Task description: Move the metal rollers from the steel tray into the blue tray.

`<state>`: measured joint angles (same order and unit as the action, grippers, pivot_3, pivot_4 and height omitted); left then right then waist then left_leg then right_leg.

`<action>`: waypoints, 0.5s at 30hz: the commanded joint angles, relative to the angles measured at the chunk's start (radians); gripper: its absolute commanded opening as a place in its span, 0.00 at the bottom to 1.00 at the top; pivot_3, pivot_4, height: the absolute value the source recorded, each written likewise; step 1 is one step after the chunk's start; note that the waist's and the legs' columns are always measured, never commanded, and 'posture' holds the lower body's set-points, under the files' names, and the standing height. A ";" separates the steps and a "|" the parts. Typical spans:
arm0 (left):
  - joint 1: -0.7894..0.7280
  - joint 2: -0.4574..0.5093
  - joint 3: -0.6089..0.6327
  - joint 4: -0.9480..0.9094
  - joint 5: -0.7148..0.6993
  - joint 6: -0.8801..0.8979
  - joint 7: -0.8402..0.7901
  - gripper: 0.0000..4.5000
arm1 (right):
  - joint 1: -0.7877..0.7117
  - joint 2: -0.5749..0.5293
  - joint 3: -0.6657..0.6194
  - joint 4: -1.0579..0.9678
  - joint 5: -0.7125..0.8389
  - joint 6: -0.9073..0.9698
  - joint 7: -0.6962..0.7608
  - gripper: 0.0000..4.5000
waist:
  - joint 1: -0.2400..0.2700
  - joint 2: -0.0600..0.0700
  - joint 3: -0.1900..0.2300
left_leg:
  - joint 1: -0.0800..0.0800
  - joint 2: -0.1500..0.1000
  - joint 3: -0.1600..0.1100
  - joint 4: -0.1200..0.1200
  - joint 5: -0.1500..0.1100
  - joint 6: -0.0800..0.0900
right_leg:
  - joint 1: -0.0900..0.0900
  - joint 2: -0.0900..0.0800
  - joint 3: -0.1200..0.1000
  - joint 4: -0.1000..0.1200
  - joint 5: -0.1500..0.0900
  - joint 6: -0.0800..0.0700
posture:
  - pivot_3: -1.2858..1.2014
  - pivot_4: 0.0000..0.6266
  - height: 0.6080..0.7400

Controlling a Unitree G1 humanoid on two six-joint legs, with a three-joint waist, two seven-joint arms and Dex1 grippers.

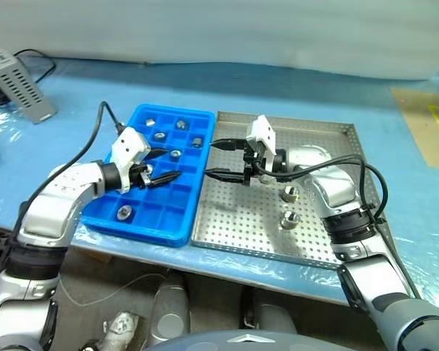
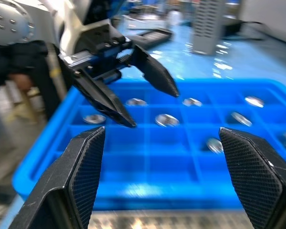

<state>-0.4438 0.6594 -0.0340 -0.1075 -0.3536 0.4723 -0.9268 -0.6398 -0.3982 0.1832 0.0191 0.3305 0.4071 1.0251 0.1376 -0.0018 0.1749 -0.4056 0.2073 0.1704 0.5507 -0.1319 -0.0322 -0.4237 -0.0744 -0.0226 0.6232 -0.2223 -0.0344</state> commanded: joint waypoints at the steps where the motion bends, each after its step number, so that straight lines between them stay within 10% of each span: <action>1: -0.098 -0.039 -0.071 0.113 0.029 -0.084 -0.086 0.82 | 0.077 -0.034 -0.057 -0.157 0.015 0.043 -0.073 0.89 | -0.019 0.000 0.000 | 0.000 0.000 0.000 0.000 0.000 0.000 | 0.000 0.000 0.000 0.000 0.000 0.000 | 0.46 0.24 1.00; 15: -0.257 -0.195 -0.173 0.414 0.098 -0.291 -0.271 0.82 | 0.412 -0.130 -0.199 -0.532 0.073 0.233 -0.285 0.89 | -0.118 0.000 0.000 | 0.002 0.000 0.002 0.003 -0.003 0.006 | 0.003 0.001 0.002 -0.001 0.000 0.000 | 0.37 0.24 1.00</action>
<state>-0.6853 0.4660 -0.2097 0.3083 -0.2576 0.2018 -1.1799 -0.2492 -0.5132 0.0206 -0.4339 0.3662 0.6205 0.7511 0.0199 -0.0020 0.1747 -0.4035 0.2078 0.1726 0.5544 -0.1361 -0.0250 -0.4207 -0.0739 -0.0205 0.6220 -0.2221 -0.0346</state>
